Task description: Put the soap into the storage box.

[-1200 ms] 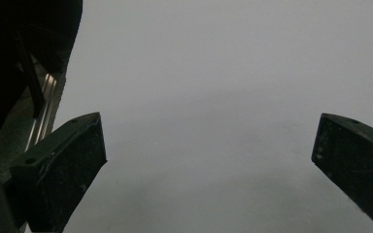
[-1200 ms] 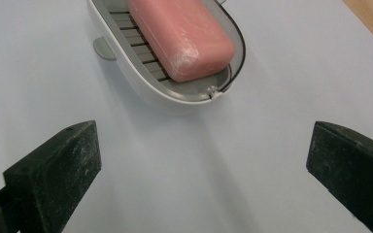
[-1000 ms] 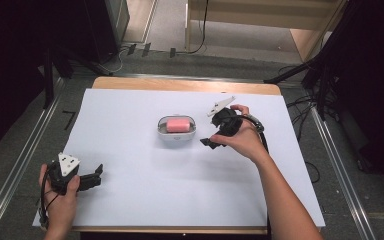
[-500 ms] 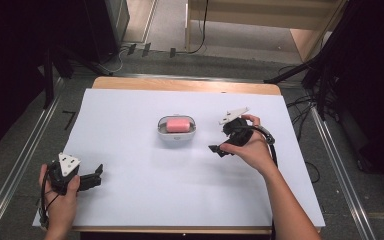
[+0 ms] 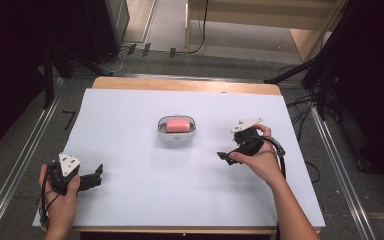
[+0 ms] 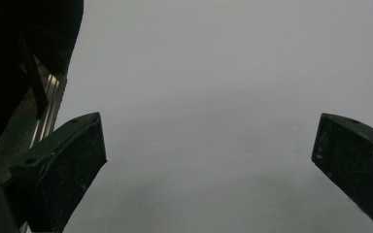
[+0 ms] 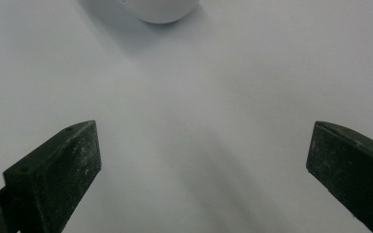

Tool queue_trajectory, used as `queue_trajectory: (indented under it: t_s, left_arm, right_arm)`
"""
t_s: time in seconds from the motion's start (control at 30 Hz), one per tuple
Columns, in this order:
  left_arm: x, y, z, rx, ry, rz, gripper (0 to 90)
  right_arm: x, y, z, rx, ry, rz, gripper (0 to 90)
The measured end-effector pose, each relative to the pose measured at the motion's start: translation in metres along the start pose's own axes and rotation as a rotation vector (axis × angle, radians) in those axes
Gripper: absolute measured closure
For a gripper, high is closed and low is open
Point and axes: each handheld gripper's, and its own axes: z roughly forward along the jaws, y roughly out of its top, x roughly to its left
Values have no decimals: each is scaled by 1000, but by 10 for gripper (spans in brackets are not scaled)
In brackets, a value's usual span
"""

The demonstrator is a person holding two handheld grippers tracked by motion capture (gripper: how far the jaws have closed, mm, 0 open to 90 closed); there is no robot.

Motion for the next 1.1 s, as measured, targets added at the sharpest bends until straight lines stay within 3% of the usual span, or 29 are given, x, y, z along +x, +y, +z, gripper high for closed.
queue_trajectory:
  t_s: [0.63,1.1]
  left_arm:
    - [0,0,0,2,2,-1,0]
    - [0,0,0,2,2,-1,0]
  right_arm:
    - [-3,-44,-20,-50,-41,73,0]
    - [-3,-71,-31,-54,-62,109,0]
